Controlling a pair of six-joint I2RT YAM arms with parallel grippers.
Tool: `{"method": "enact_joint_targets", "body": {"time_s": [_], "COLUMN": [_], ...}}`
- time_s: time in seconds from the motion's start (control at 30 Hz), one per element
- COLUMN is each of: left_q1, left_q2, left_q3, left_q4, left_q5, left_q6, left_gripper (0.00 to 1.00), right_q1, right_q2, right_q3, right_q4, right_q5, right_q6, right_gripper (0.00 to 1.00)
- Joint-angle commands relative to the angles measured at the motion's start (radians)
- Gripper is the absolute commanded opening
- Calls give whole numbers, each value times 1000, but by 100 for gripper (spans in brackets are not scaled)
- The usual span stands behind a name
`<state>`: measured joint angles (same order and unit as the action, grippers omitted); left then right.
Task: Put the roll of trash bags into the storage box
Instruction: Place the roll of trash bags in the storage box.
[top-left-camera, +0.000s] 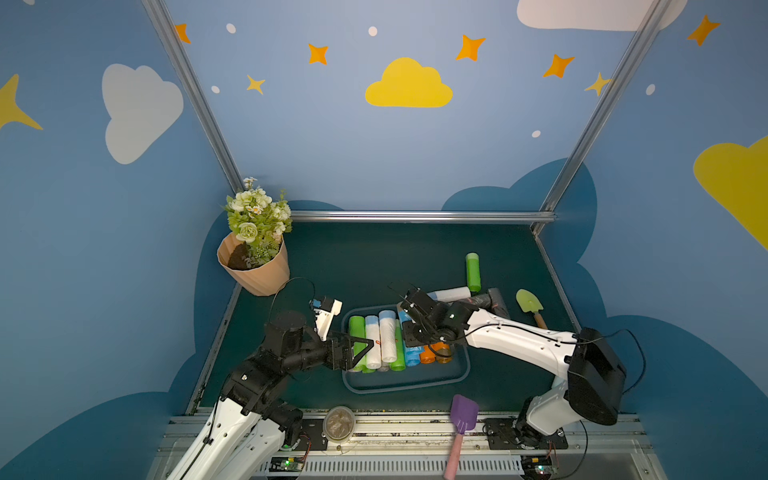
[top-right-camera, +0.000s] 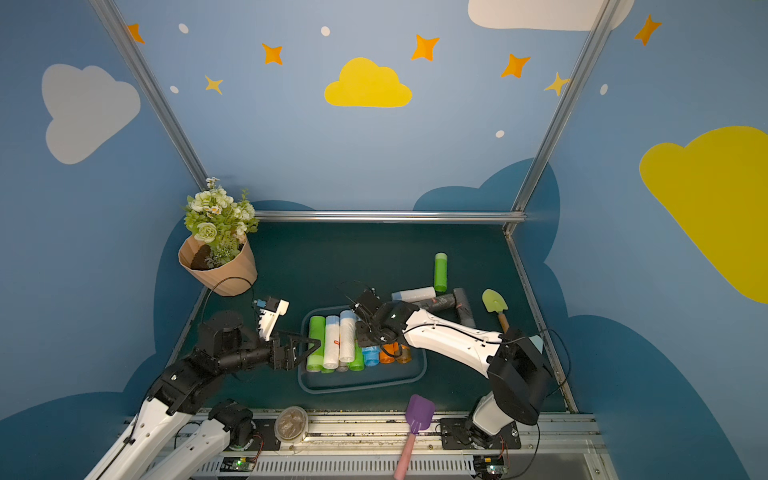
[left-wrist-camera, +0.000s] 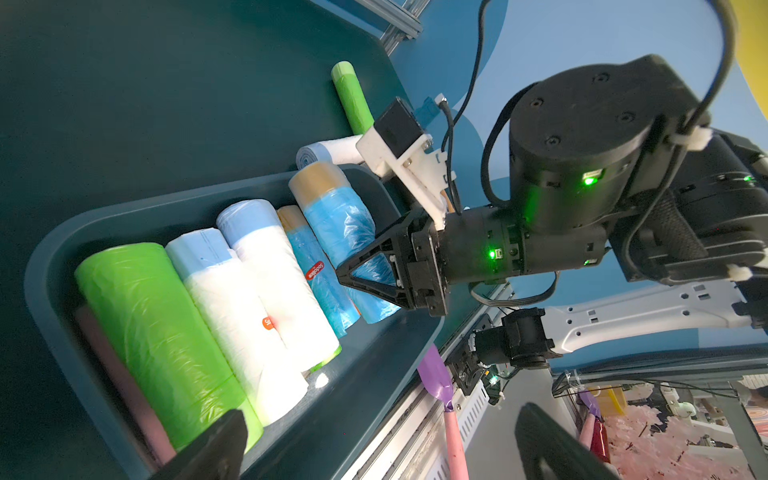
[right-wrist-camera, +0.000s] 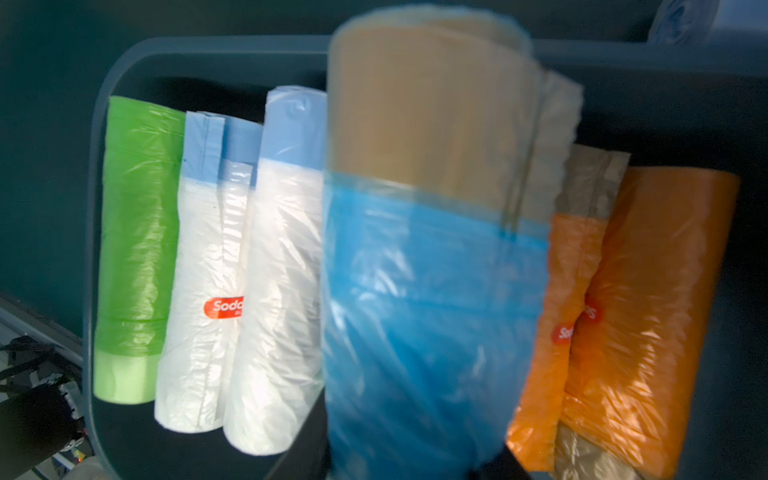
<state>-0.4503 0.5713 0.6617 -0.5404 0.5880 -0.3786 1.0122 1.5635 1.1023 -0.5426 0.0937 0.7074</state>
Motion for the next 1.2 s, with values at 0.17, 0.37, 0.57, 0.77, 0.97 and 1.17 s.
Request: {"method": "enact_joint_targets", "body": {"time_s": [0.17, 0.37, 0.57, 0.77, 0.97, 1.17], "left_q1": [-5, -7, -8, -10, -13, -16], "left_q2": [6, 8, 5, 4, 0, 2], "left_q3": [0, 0, 0, 0, 0, 3], "left_q4": [-1, -2, -1, -6, -6, -9], "left_q5": [-11, -11, -11, -18, -21, -25], "left_q6": [14, 14, 16, 15, 15, 17], "left_gripper": [100, 100, 100, 100, 100, 100], "right_q1": [9, 9, 8, 9, 9, 9], "right_q2": [24, 37, 50, 50, 50, 59], "right_q3": [-43, -43, -41, -44, -48, -48], "right_q4": [86, 92, 99, 104, 110, 116], "right_q5": [-18, -22, -32, -31, -34, -38], "right_q6": [32, 33, 33, 37, 40, 39], "right_gripper": [33, 33, 33, 33, 33, 33]}}
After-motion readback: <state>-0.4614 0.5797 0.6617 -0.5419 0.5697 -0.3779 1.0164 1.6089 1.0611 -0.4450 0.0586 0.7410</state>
